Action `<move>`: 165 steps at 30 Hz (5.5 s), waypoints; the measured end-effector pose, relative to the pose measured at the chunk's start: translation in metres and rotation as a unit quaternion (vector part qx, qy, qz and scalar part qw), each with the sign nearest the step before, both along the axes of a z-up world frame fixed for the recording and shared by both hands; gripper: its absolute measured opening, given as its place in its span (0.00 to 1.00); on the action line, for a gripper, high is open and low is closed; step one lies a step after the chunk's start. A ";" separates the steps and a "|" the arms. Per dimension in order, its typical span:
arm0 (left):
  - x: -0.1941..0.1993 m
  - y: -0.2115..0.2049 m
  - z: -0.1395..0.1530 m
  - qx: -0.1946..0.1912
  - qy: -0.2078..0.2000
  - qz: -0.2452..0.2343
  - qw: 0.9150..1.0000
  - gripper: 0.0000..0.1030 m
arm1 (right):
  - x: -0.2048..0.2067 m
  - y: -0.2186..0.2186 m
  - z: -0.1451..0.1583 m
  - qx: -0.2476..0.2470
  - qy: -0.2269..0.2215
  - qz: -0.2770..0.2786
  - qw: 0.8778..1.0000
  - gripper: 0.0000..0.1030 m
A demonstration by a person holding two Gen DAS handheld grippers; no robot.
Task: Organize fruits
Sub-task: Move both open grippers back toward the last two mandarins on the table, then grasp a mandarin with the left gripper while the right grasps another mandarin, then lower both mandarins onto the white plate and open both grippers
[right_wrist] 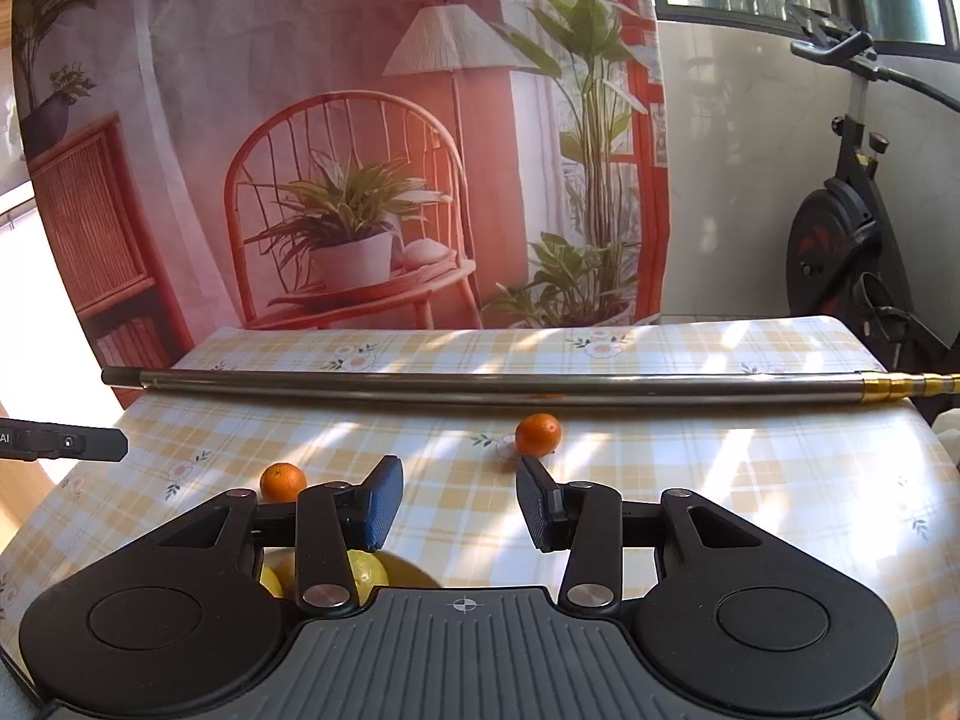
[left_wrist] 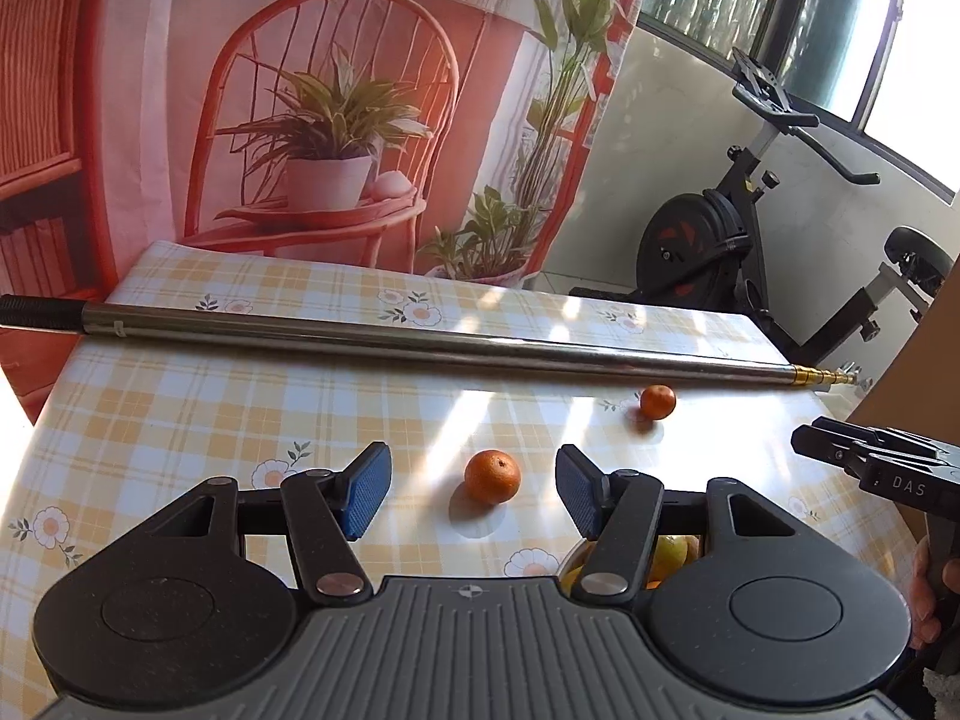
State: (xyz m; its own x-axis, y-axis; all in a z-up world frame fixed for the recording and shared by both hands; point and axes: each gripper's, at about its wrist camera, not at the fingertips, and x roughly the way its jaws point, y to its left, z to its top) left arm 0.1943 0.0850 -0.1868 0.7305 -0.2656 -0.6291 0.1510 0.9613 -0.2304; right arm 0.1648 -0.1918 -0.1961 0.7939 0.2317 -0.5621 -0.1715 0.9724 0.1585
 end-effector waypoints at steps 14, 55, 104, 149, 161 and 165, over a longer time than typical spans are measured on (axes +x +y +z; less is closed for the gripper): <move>0.043 -0.017 -0.041 0.021 0.048 -0.030 0.998 0.60 | 0.042 -0.028 -0.029 -0.012 0.025 -0.036 0.999 0.48; 0.069 -0.050 -0.064 0.020 0.031 -0.045 0.998 0.37 | 0.136 -0.015 -0.090 -0.022 0.039 0.010 0.999 0.53; -0.051 -0.087 -0.024 -0.017 0.025 -0.106 0.994 0.37 | -0.060 0.013 -0.024 0.036 0.039 0.072 0.996 0.29; -0.025 -0.107 -0.052 0.001 0.081 -0.162 0.984 0.37 | -0.068 0.043 -0.068 0.033 0.112 0.119 0.986 0.29; -0.023 -0.109 -0.055 0.002 0.087 -0.163 0.983 0.37 | -0.068 0.044 -0.071 0.037 0.118 0.122 0.985 0.30; -0.023 -0.107 -0.056 0.002 0.092 -0.159 0.983 0.37 | -0.068 0.045 -0.071 0.035 0.118 0.122 0.985 0.30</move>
